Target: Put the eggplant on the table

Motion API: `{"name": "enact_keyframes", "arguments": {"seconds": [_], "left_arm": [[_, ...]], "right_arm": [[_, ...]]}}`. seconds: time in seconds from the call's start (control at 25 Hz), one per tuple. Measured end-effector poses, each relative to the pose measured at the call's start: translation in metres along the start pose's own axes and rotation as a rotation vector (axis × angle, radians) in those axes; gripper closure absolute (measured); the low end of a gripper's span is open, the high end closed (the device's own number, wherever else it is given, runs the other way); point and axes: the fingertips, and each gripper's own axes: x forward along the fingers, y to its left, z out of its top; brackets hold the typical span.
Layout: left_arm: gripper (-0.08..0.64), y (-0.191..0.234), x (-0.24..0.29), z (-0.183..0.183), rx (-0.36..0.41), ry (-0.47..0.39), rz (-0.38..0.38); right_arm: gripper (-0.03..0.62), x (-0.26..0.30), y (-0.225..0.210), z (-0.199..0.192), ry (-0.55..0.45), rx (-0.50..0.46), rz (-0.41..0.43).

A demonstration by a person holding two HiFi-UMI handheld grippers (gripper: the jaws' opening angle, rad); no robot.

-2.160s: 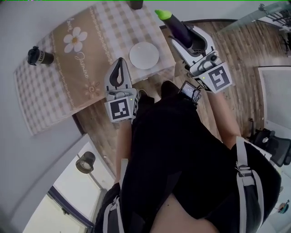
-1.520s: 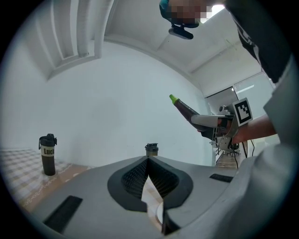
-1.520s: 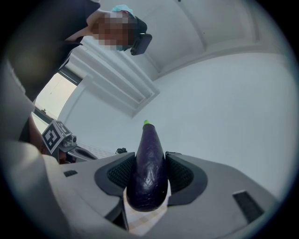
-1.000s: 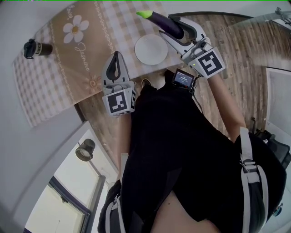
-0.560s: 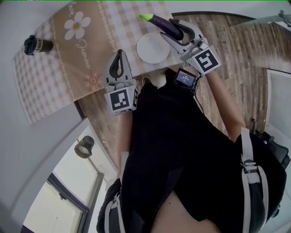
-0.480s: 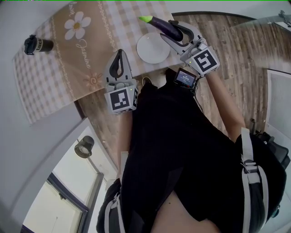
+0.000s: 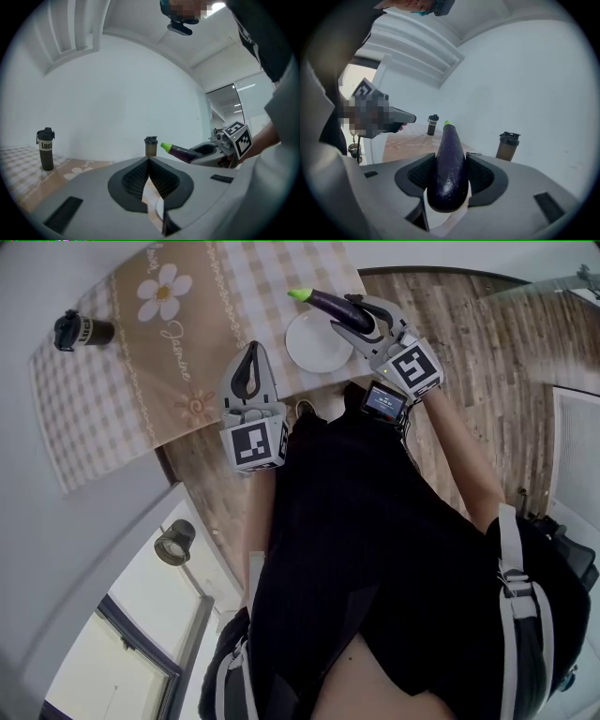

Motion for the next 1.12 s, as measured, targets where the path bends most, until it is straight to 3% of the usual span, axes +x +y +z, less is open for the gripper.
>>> {"name": "enact_keyframes", "arguments": {"seconds": [1.12], "left_arm": [[0.558,0.011,-0.001,-0.014,-0.009,0.033,0.013]], "right_arm": [[0.379,0.031,0.045,-0.096,0.226,0.037,0.138]]}}
